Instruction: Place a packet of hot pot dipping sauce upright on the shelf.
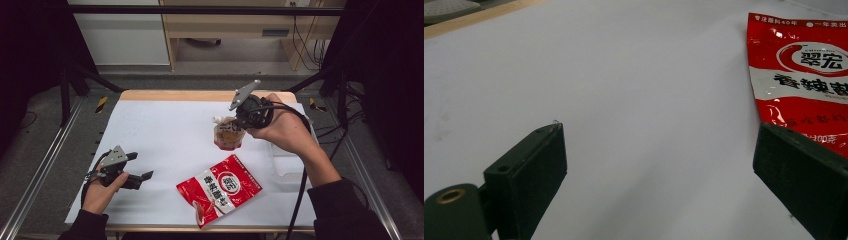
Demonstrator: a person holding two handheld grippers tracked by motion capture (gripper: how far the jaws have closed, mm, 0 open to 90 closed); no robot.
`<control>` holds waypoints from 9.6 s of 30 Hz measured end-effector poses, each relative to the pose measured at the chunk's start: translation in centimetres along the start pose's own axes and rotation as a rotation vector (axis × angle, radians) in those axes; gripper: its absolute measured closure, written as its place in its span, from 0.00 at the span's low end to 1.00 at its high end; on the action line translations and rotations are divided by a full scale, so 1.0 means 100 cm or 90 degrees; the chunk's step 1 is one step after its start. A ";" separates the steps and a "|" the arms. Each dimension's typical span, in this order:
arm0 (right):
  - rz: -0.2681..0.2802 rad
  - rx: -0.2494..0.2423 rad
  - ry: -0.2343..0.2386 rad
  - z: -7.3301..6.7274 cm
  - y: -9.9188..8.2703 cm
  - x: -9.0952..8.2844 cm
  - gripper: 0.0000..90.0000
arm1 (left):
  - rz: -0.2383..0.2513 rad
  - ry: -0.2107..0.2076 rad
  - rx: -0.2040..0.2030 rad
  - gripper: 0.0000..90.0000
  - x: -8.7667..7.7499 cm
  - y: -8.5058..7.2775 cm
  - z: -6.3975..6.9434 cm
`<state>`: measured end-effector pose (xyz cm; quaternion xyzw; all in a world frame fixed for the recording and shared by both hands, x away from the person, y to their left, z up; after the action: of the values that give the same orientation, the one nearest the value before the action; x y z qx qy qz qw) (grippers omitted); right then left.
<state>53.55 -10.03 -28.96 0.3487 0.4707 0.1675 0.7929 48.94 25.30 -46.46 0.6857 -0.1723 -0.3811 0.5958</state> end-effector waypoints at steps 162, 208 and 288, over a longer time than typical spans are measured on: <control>0.104 0.169 -0.205 0.020 -0.096 -0.050 0.19 | -0.026 -0.004 0.024 0.08 0.007 -0.005 0.010; 0.108 0.267 -0.164 -0.133 -0.161 0.033 0.12 | -0.041 -0.036 0.073 0.08 0.026 -0.002 0.046; 0.139 0.241 -0.119 -0.112 -0.133 0.058 1.00 | -0.035 -0.024 0.071 0.08 0.023 -0.001 0.039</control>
<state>45.97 -11.49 -45.60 0.5541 0.3781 0.1278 0.7306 47.56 21.06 -47.28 0.7151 -0.1857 -0.3998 0.5425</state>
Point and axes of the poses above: each handheld gripper's, and its own axes: x roughly forward along the jaws, y roughly out of its top, z roughly to its right, the point moved 5 cm from there along x, roughly forward along the jaws, and after that the axes turned 14 degrees about z, right-handed, at the moved point
